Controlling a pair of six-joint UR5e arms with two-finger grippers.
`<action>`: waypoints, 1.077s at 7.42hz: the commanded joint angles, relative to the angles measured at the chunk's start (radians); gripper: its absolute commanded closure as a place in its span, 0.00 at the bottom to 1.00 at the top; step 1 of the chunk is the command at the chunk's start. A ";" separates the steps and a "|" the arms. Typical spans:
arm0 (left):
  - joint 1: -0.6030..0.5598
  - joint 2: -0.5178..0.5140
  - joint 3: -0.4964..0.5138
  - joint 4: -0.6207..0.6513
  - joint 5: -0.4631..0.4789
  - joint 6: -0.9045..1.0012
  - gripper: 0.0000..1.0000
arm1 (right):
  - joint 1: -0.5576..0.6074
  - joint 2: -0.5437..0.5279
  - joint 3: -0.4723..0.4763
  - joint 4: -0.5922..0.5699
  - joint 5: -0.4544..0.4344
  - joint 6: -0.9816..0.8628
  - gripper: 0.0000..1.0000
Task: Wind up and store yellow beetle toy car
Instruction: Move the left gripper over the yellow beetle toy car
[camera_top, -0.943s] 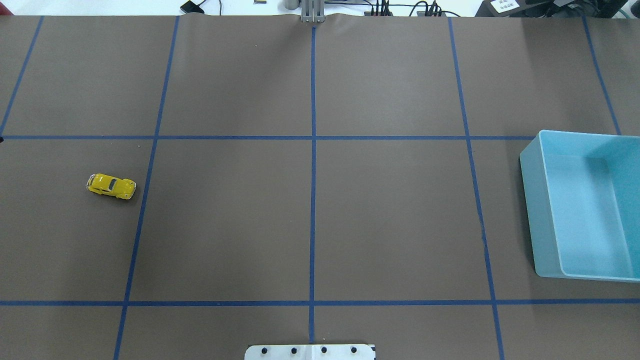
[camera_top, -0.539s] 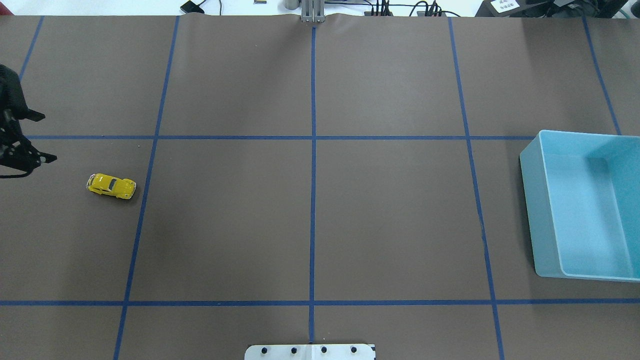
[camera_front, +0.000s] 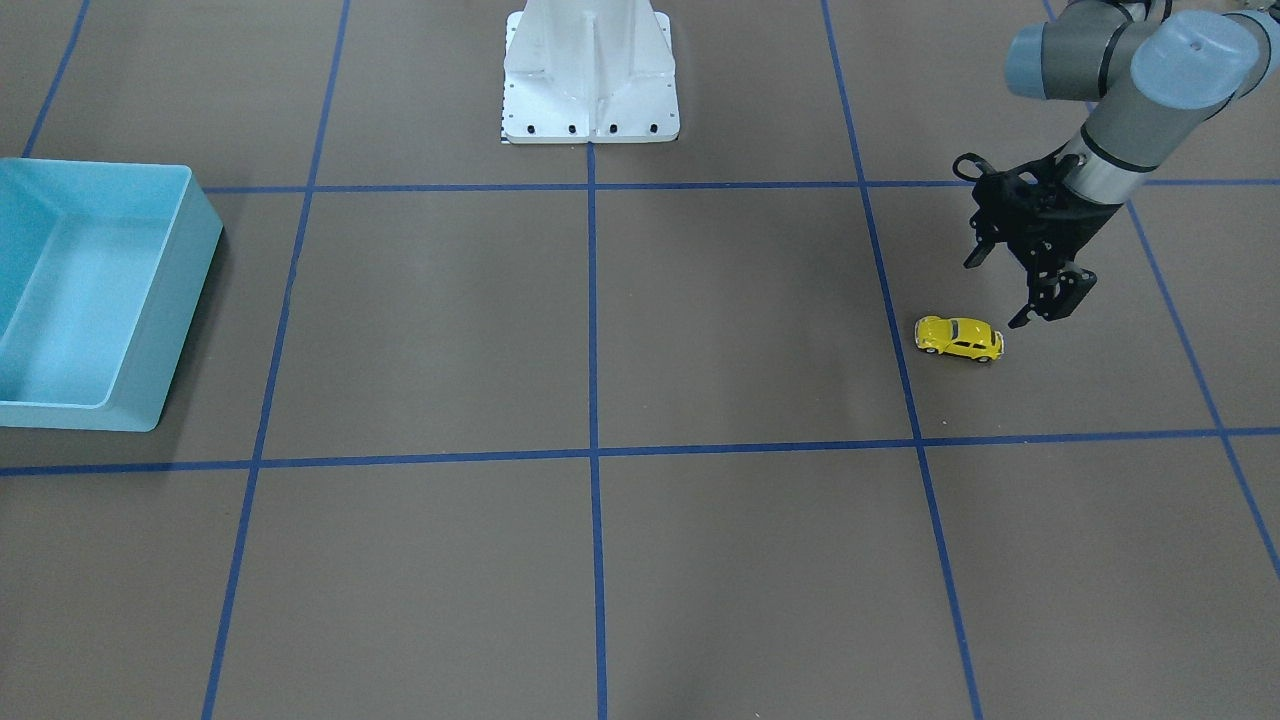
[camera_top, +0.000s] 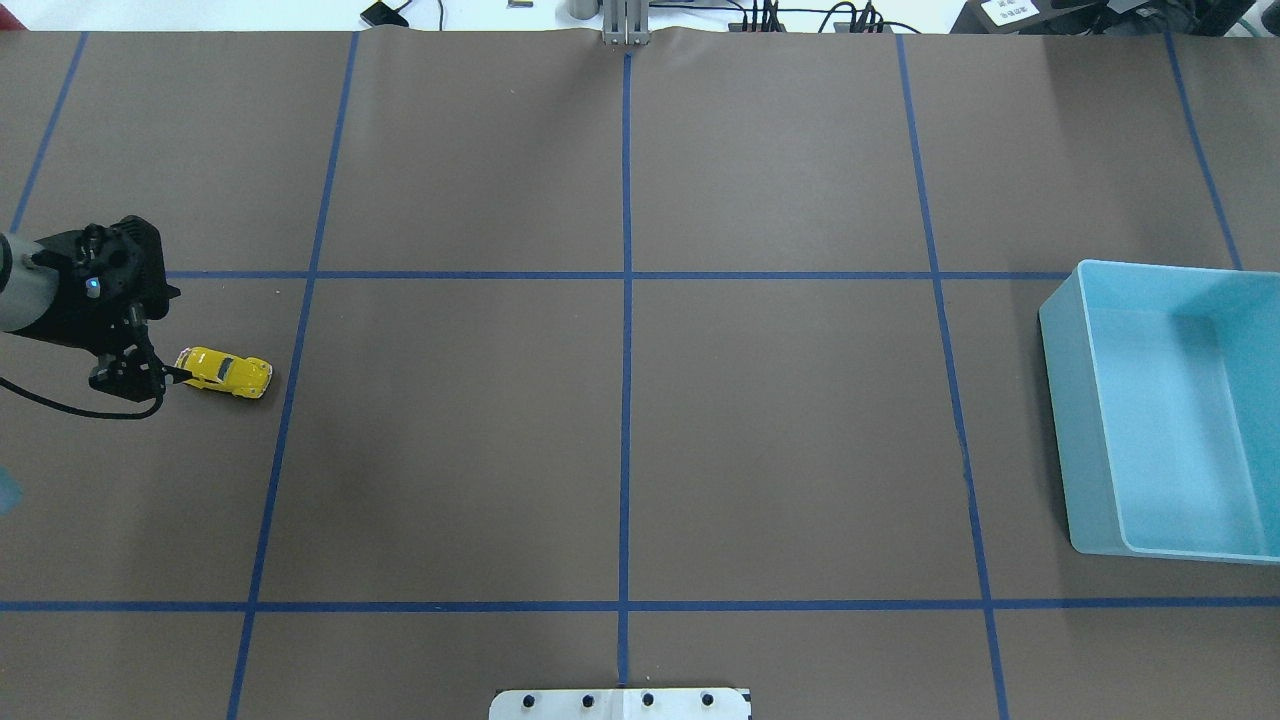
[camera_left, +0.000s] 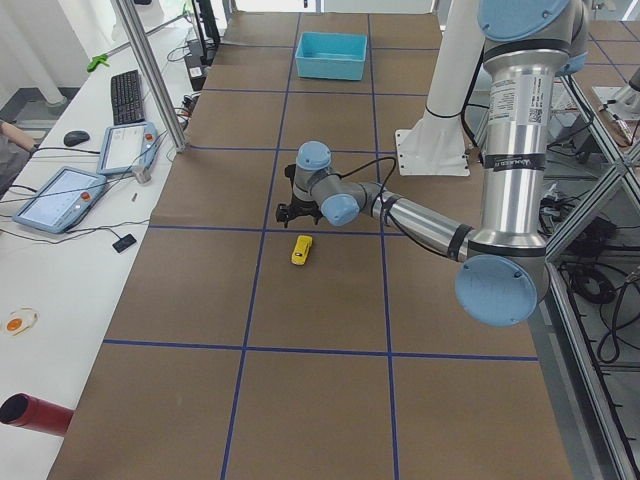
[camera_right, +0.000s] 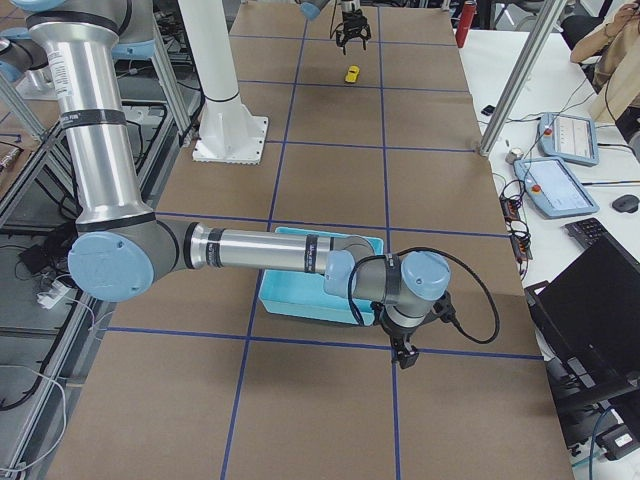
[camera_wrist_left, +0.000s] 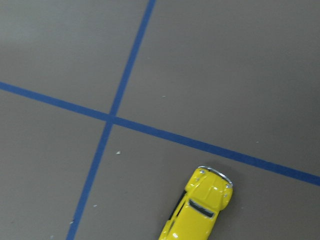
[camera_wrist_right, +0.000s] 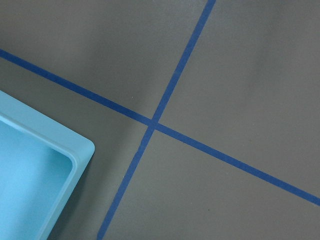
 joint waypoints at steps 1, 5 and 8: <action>0.033 -0.085 -0.050 0.225 0.009 0.002 0.00 | 0.000 0.001 0.004 0.000 0.002 0.000 0.00; 0.141 -0.085 -0.066 0.297 0.078 0.261 0.01 | 0.000 0.001 0.000 0.000 0.003 0.000 0.00; 0.184 -0.081 -0.034 0.300 0.097 0.261 0.01 | 0.000 0.001 0.000 0.000 0.002 0.000 0.00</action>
